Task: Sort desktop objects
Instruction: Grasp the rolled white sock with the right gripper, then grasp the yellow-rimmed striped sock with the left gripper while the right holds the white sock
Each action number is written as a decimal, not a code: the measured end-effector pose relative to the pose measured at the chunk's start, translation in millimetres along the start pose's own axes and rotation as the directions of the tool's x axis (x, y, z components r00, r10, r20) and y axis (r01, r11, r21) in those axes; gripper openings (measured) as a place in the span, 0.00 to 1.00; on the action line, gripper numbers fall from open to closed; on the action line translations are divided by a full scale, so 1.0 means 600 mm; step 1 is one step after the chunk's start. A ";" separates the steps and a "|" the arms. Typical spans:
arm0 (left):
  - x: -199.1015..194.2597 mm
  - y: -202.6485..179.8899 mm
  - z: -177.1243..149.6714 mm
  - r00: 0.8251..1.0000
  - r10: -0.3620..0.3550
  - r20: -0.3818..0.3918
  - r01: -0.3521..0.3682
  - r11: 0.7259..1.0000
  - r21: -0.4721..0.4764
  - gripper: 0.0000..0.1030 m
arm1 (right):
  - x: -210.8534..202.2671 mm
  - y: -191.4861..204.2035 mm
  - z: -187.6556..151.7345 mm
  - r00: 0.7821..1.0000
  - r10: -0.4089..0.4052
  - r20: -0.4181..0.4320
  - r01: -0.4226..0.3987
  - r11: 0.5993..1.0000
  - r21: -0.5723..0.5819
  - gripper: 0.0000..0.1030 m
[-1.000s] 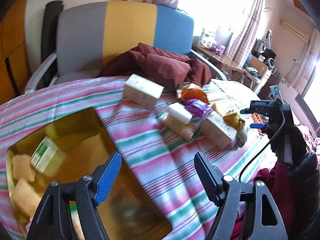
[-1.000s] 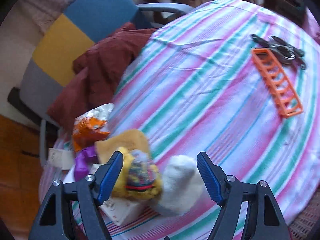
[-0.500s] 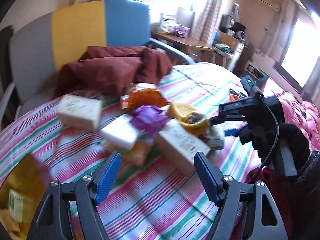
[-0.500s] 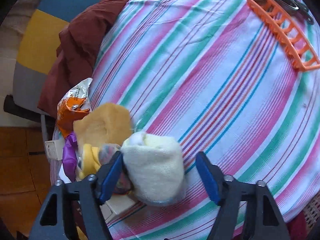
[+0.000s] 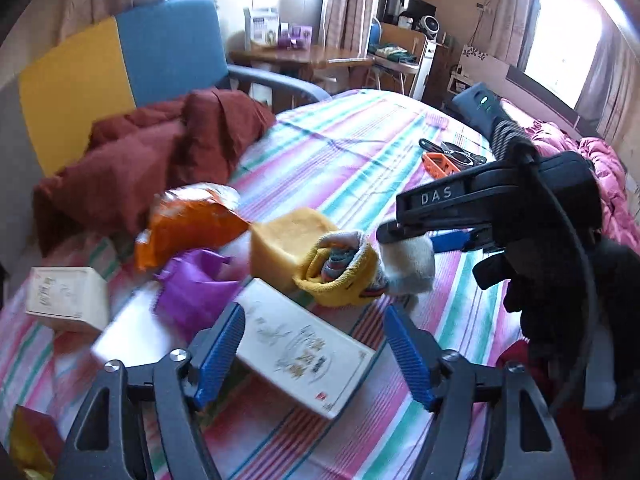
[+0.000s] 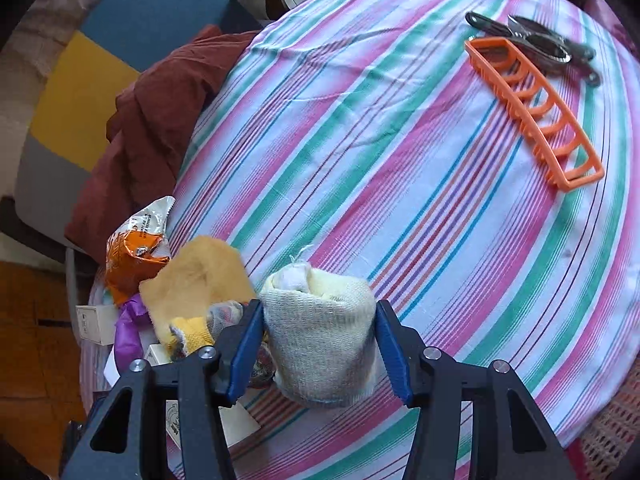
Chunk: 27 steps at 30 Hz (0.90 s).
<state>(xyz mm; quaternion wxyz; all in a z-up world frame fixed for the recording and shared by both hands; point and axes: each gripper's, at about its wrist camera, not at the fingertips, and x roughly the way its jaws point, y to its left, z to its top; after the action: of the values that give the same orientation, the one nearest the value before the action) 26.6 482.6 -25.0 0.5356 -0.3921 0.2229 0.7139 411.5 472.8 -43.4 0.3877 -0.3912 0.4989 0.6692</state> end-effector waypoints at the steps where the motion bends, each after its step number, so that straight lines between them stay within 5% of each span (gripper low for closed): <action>1: 0.006 -0.001 0.002 1.000 -0.004 -0.001 0.004 1.000 -0.012 0.69 | -0.007 0.001 0.001 0.999 -0.028 0.028 0.029 1.000 -0.006 0.54; 8: 0.054 -0.022 0.017 0.999 -0.042 -0.026 0.041 0.999 -0.019 0.65 | -0.027 0.002 0.004 0.995 -0.027 0.092 0.026 1.000 0.012 0.54; 13: 0.080 -0.014 0.030 0.994 -0.089 -0.059 0.081 0.990 -0.118 0.65 | -0.026 0.007 0.005 0.995 0.001 0.104 -0.001 1.000 0.006 0.54; 21: 0.134 -0.032 0.051 0.994 -0.013 -0.109 -0.004 0.989 -0.151 0.64 | -0.033 0.005 0.012 0.993 0.018 0.116 -0.020 1.000 0.017 0.54; 24: 0.144 -0.039 0.055 0.995 0.032 -0.093 -0.046 0.989 -0.144 0.59 | -0.034 0.005 0.012 0.994 0.020 0.112 -0.022 1.000 0.011 0.54; 27: 0.152 -0.044 0.052 0.996 0.038 -0.080 -0.049 0.990 -0.133 0.43 | -0.035 0.003 0.014 0.993 0.017 0.117 -0.019 1.000 0.014 0.54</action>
<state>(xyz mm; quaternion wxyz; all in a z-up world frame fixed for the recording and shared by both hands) 30.7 567.9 -76.5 0.4833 -0.4496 0.2031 0.7233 417.1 478.0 -22.1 0.4132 -0.3436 0.4838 0.6908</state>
